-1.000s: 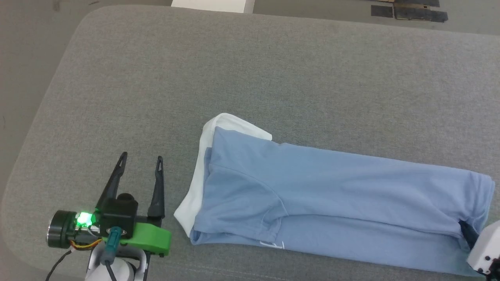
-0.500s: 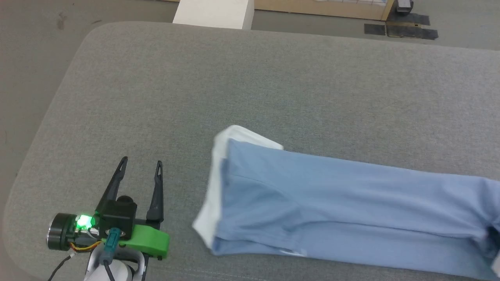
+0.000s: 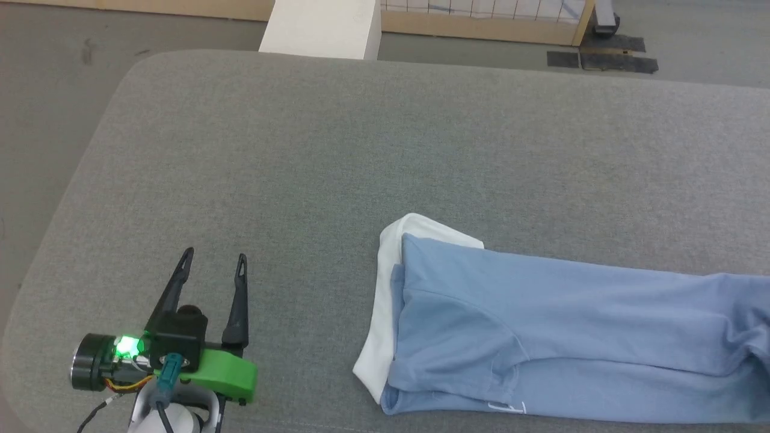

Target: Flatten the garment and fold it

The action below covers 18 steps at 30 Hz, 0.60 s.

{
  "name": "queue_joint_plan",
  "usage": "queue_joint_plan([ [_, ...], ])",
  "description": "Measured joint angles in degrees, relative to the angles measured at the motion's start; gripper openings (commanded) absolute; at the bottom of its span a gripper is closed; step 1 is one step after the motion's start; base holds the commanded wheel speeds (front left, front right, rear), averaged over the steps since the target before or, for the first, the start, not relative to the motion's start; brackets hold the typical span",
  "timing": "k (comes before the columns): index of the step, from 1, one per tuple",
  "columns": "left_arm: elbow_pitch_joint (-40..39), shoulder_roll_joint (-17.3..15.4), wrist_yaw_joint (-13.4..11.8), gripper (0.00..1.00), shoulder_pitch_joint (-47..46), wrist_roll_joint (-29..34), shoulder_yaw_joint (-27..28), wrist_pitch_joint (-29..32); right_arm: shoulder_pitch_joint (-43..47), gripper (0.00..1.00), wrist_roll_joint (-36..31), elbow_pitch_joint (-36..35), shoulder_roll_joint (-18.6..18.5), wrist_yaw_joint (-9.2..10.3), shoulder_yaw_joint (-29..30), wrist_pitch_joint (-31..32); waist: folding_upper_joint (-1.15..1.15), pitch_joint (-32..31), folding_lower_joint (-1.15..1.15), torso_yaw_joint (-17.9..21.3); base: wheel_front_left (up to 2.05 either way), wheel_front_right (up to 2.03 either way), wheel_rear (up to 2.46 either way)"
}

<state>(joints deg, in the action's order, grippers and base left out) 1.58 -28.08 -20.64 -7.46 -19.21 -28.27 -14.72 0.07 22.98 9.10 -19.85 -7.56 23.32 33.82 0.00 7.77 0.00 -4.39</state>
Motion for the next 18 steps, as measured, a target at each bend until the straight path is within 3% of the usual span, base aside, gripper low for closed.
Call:
queue_joint_plan([
  [9, 0.5, 0.3, 0.6, 1.00, 0.3, 0.0, 0.2, 0.0, 3.3, 0.00, 4.4, -11.9, 2.0, 0.00, -8.3, 8.3, 0.00, -1.3, 0.00, -1.1, 0.00, 0.00, 0.00],
  [18, 0.9, 0.9, 0.9, 1.00, 0.3, 0.5, -0.1, 0.0, 3.4, 0.00, 7.7, -21.8, 9.5, 0.01, -16.0, 18.8, 0.00, -1.6, 0.00, -4.5, 0.00, 0.00, 0.00],
])
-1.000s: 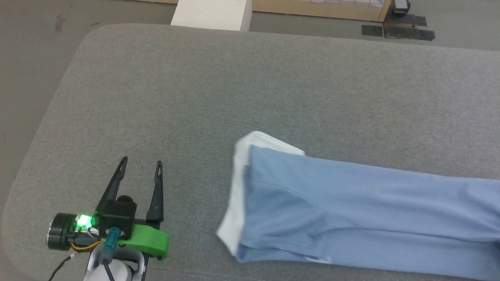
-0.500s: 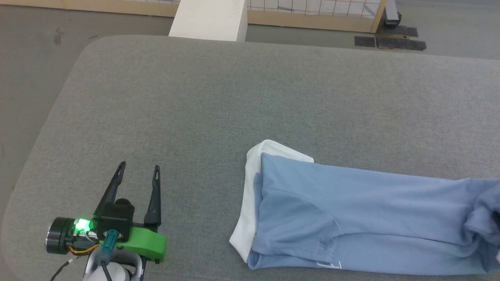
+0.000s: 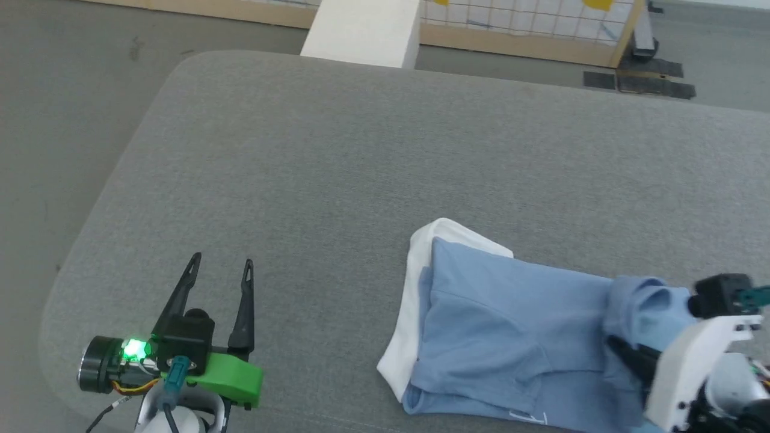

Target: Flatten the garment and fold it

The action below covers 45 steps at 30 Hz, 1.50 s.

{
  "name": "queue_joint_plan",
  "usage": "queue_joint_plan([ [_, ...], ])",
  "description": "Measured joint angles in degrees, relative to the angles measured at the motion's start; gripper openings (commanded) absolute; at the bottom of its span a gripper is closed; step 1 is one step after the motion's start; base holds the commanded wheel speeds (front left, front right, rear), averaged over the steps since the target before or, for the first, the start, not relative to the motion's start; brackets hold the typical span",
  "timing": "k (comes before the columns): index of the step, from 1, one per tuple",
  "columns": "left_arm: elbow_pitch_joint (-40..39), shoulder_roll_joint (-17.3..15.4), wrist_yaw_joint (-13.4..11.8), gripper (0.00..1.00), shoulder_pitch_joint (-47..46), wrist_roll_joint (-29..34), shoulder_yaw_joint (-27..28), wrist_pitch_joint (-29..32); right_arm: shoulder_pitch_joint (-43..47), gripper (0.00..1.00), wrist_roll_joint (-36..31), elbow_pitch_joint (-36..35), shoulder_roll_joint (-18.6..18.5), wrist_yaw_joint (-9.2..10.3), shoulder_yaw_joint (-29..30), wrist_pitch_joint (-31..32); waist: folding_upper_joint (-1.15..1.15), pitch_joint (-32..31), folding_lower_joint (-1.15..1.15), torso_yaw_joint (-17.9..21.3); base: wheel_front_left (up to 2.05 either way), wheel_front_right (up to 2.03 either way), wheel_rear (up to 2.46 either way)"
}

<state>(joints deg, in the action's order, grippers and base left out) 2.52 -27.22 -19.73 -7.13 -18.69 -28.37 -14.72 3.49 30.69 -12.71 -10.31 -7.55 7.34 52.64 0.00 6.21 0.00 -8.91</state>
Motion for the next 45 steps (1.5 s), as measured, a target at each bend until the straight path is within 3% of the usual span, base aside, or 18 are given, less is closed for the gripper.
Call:
queue_joint_plan([
  [9, 0.5, 1.1, 0.2, 1.00, -0.3, 1.2, -0.1, 0.0, -5.7, 0.00, 1.1, -2.0, 6.8, 0.00, -6.3, 6.4, 0.00, 0.8, 0.00, -4.1, 0.00, 0.00, 0.00],
  [21, 1.1, 3.4, 0.9, 1.00, -1.7, 2.9, -0.3, 0.0, -13.1, 0.00, -0.7, 9.8, 7.3, 0.00, -11.0, 2.7, 0.00, 3.5, 0.00, -9.4, 0.00, 0.00, 0.00],
  [23, 1.3, 3.5, 1.0, 1.00, -1.7, 3.1, -0.2, 0.0, -13.5, 0.49, -0.4, 11.3, 7.3, 0.00, -11.6, 1.6, 0.00, 3.9, 0.00, -9.9, 0.00, 0.00, 0.00],
  [24, 1.4, 3.6, 1.0, 1.00, -1.7, 3.1, -0.1, 0.0, -13.8, 1.00, 0.2, 11.8, 7.2, 0.00, -12.2, 1.3, 0.00, 4.1, 0.00, -10.2, 0.00, 0.00, 0.00],
  [28, 1.6, 3.9, 1.1, 1.00, -1.7, 3.3, 0.3, 0.0, -14.4, 1.00, 3.8, 13.6, 7.5, 0.00, -13.4, 0.1, 0.00, 4.4, 0.00, -10.6, 0.00, 0.00, 0.00],
  [36, 2.3, 4.3, 2.1, 1.00, -1.7, 3.4, 0.9, 0.0, -18.3, 1.00, 1.1, 13.0, 7.2, 0.00, -13.5, -4.4, 0.00, 3.5, 0.00, -8.9, 0.00, 0.00, 0.00],
  [38, 2.5, 4.3, 2.4, 1.00, -1.7, 3.4, 1.1, 0.0, -19.9, 1.00, -0.3, 11.7, 5.1, 0.00, -15.1, -7.0, 0.00, 3.1, 0.00, -8.1, 0.00, 0.00, 0.00],
  [40, 2.6, 4.7, 2.6, 1.00, -1.1, 1.6, 2.7, 0.0, -23.7, 1.00, -2.6, 9.9, -6.6, 0.00, -20.0, -17.7, 0.00, 1.8, 0.00, -5.6, 0.00, 0.00, 0.00],
  [45, 2.0, 4.8, 2.9, 1.00, -0.9, 0.4, 3.8, 0.0, -25.0, 1.00, -4.1, 10.7, -16.3, -0.01, -20.5, -32.4, 0.00, 0.7, 0.00, -2.4, 0.00, 0.00, 0.00],
])
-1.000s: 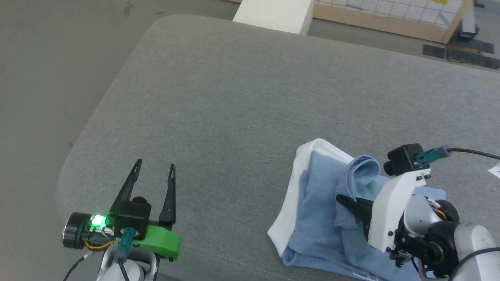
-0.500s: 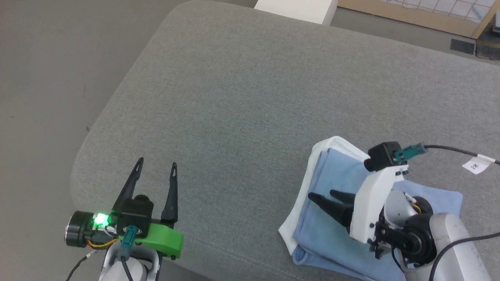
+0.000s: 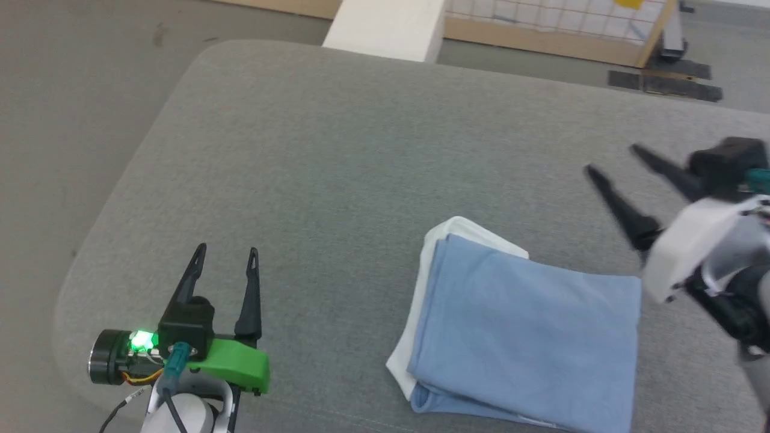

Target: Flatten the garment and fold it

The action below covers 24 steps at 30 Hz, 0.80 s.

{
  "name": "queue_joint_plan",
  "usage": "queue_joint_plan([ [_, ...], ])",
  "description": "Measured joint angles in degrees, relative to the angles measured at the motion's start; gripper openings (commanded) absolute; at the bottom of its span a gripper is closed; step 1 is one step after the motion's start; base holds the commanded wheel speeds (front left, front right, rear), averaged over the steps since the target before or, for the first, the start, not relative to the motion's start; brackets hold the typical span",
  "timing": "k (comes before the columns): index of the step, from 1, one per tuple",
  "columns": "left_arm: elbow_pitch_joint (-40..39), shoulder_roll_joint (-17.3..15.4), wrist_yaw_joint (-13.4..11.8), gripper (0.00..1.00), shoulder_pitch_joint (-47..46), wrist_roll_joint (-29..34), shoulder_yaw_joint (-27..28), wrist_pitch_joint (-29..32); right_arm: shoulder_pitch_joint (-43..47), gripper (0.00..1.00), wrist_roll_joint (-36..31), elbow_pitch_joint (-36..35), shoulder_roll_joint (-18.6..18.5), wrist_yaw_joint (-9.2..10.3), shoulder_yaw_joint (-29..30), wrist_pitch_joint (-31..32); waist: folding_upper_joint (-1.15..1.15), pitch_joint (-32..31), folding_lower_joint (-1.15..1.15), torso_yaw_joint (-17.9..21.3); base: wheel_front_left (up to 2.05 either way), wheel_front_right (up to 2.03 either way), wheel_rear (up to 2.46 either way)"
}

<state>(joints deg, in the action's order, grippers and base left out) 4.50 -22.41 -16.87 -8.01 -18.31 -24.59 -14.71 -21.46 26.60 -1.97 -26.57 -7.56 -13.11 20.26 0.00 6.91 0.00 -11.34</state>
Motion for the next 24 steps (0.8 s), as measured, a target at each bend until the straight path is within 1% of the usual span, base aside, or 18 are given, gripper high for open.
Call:
queue_joint_plan([
  [4, -0.4, -0.1, -0.1, 1.00, 0.0, -1.5, 0.9, 0.5, 0.2, 1.00, -2.0, 1.4, -4.5, 0.00, 1.7, -9.5, 0.00, -0.5, 0.00, 2.6, 0.00, 0.00, 0.00],
  [7, -0.6, -0.5, -0.1, 1.00, 0.2, -1.6, 1.1, 0.5, 2.2, 1.00, -2.6, 2.4, -4.9, 0.00, 5.2, -14.7, 0.00, -0.8, 0.00, 4.6, 0.00, 0.00, 0.00],
  [8, -1.3, -1.0, -0.1, 1.00, 0.4, -1.8, 1.4, 0.8, 5.8, 1.00, -3.6, 2.5, -3.8, 0.00, 9.1, -18.5, 0.00, -0.9, 0.00, 6.5, 0.00, 0.00, 0.00],
  [11, -1.9, -1.5, 0.1, 1.00, 0.7, -2.2, 1.4, 1.0, 10.0, 1.00, -5.5, 1.3, -1.4, 0.01, 12.3, -21.3, 0.00, -0.9, 0.00, 8.2, 0.00, 0.00, 0.00],
  [15, -2.6, -2.4, 0.7, 1.00, 1.2, -2.5, 1.3, 1.6, 16.7, 1.00, -7.4, -1.8, 4.3, 0.00, 16.6, -23.6, 0.00, -1.1, 0.00, 10.2, 0.00, 0.00, 0.00],
  [19, -3.2, -3.2, 0.8, 1.00, 2.0, -2.6, 1.1, 2.4, 21.5, 1.00, -9.3, -4.8, 9.4, 0.01, 18.4, -23.8, 0.00, -1.3, 0.00, 11.7, 0.00, 0.00, 0.00],
  [22, -3.5, -3.3, 0.7, 1.00, 2.9, -2.7, 0.7, 2.6, 23.3, 1.00, -10.2, -5.8, 11.9, 0.00, 19.0, -23.8, 0.00, -1.6, 0.00, 12.4, 0.00, 0.00, 0.00],
  [24, -3.7, -3.3, 0.7, 1.00, 3.5, -2.7, 0.5, 2.6, 24.1, 1.00, -10.6, -6.1, 12.9, 0.01, 19.1, -23.8, 0.00, -1.9, 0.00, 12.5, 0.00, 0.00, 0.00],
])
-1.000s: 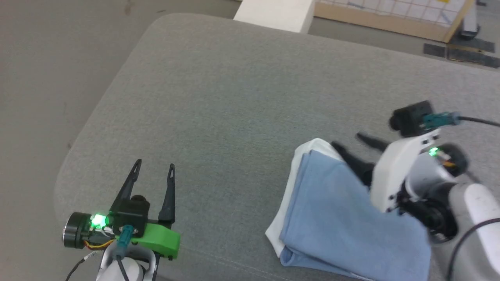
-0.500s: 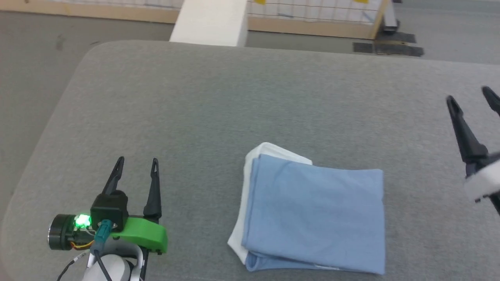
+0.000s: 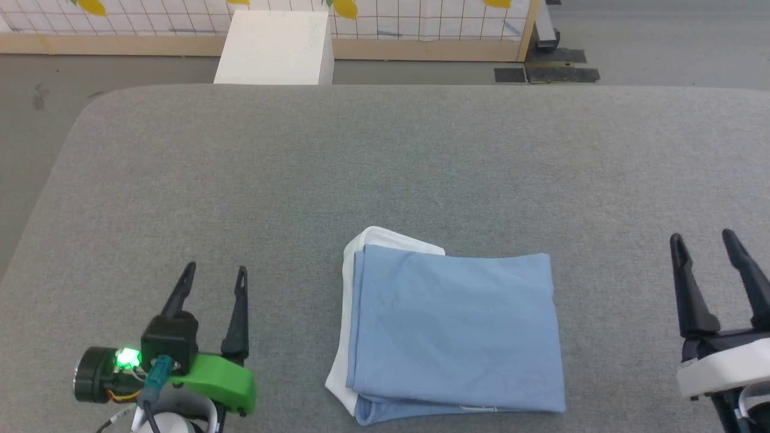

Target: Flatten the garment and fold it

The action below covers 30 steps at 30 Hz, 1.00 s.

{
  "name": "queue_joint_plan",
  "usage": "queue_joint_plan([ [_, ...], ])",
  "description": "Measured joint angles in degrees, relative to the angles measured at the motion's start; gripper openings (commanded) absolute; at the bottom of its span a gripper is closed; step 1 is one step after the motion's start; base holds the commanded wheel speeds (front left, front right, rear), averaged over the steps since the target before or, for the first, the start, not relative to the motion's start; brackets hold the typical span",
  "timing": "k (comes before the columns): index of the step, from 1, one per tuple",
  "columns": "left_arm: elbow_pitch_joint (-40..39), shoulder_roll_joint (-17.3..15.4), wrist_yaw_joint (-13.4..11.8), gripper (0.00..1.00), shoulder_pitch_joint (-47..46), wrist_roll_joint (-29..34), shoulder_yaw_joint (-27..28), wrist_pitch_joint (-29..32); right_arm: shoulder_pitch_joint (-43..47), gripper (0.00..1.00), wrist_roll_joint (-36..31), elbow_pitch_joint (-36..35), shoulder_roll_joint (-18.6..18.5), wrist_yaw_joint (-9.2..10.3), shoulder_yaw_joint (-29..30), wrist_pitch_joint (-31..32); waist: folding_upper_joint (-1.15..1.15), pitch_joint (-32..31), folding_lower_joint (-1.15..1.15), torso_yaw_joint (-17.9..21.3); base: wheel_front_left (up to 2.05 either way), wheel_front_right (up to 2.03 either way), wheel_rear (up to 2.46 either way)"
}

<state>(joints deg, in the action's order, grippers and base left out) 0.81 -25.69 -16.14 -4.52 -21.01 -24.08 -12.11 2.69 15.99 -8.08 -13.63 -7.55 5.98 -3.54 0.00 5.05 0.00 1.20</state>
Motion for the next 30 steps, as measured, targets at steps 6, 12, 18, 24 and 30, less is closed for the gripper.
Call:
queue_joint_plan([
  [6, -0.4, -0.1, 0.0, 1.00, 0.8, 0.0, -1.2, 0.2, 1.8, 1.00, -2.8, 1.2, 1.2, -0.01, -0.2, -0.5, 0.00, -0.3, 0.00, -0.4, 0.00, 0.00, 0.00],
  [12, -0.7, -0.1, 0.0, 1.00, 0.8, 0.0, -1.5, 0.4, 2.1, 1.00, -4.6, 1.5, 1.3, -0.01, -0.6, -1.1, 0.00, 0.0, 0.00, -0.8, 0.00, 0.00, 0.00],
  [18, -1.2, -0.1, 0.0, 1.00, 0.5, 0.0, -1.9, 0.7, 2.1, 1.00, -1.5, 0.9, -0.1, -0.01, -1.6, 2.7, 0.00, 1.1, 0.00, -1.4, 0.00, 0.00, 0.00],
  [24, -1.5, -0.6, 0.3, 1.00, -0.5, 1.8, -3.6, 1.0, 1.4, 1.00, 14.2, 1.2, -4.3, -0.01, -4.0, 18.2, 0.00, 3.6, 0.00, -2.6, 0.00, 0.00, 0.00],
  [30, -1.6, -0.9, 0.5, 1.00, -1.7, 2.2, -4.2, 1.0, -0.9, 1.00, 25.9, 3.7, -6.8, 0.01, -4.5, 35.4, 0.00, 6.7, 0.00, -4.2, 0.00, 0.00, 0.00],
])
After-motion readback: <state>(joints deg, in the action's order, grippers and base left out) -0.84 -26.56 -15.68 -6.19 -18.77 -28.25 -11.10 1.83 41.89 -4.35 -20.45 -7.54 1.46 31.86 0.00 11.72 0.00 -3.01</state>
